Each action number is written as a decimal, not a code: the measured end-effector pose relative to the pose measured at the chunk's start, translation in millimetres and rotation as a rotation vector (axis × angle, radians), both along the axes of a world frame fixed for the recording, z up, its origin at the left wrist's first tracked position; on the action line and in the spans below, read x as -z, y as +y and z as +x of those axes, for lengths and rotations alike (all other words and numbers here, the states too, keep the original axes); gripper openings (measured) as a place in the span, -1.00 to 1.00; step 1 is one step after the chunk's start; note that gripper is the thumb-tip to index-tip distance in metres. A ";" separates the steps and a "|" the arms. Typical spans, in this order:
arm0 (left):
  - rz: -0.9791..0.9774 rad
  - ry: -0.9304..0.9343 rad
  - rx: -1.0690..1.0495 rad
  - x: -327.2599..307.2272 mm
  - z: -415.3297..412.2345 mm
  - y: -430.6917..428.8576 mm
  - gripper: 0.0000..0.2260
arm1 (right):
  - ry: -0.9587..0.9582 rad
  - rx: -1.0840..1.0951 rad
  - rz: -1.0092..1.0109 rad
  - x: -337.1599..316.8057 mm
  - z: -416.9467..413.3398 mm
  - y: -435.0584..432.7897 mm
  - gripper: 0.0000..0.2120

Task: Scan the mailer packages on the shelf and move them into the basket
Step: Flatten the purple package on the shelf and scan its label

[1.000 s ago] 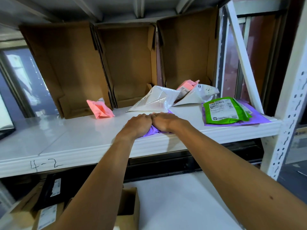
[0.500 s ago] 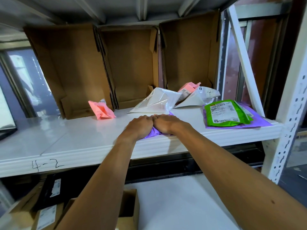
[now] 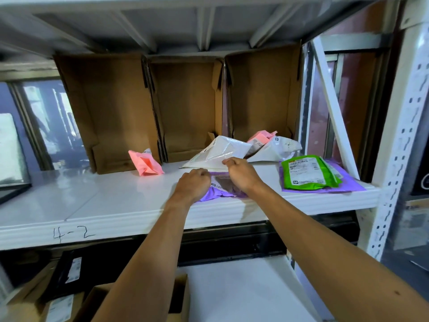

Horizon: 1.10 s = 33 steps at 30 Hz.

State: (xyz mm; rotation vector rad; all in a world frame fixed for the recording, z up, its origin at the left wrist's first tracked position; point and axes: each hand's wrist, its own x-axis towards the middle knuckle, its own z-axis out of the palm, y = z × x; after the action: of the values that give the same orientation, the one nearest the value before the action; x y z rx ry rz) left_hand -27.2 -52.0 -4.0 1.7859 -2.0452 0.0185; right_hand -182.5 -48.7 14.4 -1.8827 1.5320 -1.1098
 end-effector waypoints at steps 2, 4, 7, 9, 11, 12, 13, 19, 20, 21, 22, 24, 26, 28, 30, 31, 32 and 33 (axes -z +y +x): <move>0.014 0.179 -0.042 -2.1 -0.1 1.5 -0.68 | -0.030 -0.015 0.009 1.7 -10.0 3.9 -0.63; -0.005 0.305 -0.093 -4.4 -1.2 2.8 -0.64 | 0.002 -0.001 -0.007 4.2 -22.7 7.0 -0.69; -0.060 0.327 -0.140 -6.5 -1.5 5.6 -0.69 | 0.040 0.043 -0.001 6.4 -35.3 8.5 -0.71; -0.130 0.341 -0.170 -4.9 0.4 6.2 -0.72 | 0.041 0.086 -0.011 6.9 -36.4 7.9 -0.68; -0.201 0.339 -0.216 -2.9 2.8 7.4 -0.71 | 0.067 0.146 -0.022 9.5 -33.4 5.4 -0.65; -0.212 0.341 -0.236 -2.3 3.7 8.5 -0.69 | 0.103 0.176 -0.022 11.1 -32.1 3.7 -0.64; -0.201 0.342 -0.254 -1.4 4.8 9.9 -0.65 | 0.149 0.192 -0.012 12.3 -30.0 3.2 -0.63; -0.111 0.349 -0.214 -1.2 2.8 10.7 -0.55 | 0.158 0.080 0.066 5.9 -28.2 11.4 -0.56; -0.104 0.353 -0.198 -1.3 2.9 10.3 -0.56 | 0.106 0.078 0.076 4.9 -29.5 12.0 -0.55; -0.098 0.350 -0.185 -1.4 2.3 10.0 -0.57 | 0.054 0.074 0.083 3.9 -31.1 13.2 -0.54; -0.097 0.341 -0.177 -1.5 2.1 9.9 -0.57 | 0.007 0.061 0.083 2.9 -31.8 14.3 -0.55; -0.101 0.320 -0.170 -1.0 1.1 10.0 -0.58 | -0.093 0.027 0.064 1.7 -33.3 15.5 -0.56; -0.110 0.311 -0.169 -0.7 0.0 10.4 -0.58 | -0.205 -0.017 0.054 1.1 -35.0 16.9 -0.58; -0.113 0.305 -0.165 -0.4 -0.8 9.9 -0.59 | -0.307 -0.040 0.068 1.7 -38.1 16.6 -0.57; -0.110 0.301 -0.168 0.3 0.1 8.4 -0.60 | -0.402 -0.041 0.091 2.4 -41.5 15.5 -0.51; -0.107 0.301 -0.168 0.3 0.6 7.7 -0.60 | -0.446 -0.032 0.095 2.0 -43.2 16.9 -0.52; -0.108 0.306 -0.169 0.4 1.6 6.7 -0.61 | -0.490 -0.021 0.106 1.7 -44.8 17.2 -0.56; -0.110 0.318 -0.172 0.5 2.7 5.7 -0.62 | -0.547 -0.009 0.126 1.6 -45.7 17.2 -0.62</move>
State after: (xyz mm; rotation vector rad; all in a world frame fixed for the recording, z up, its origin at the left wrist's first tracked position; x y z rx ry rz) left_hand -24.5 -46.2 -4.5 1.7633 -1.6360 -0.0949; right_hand -228.1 -31.5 12.8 -1.3481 1.2404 -1.3483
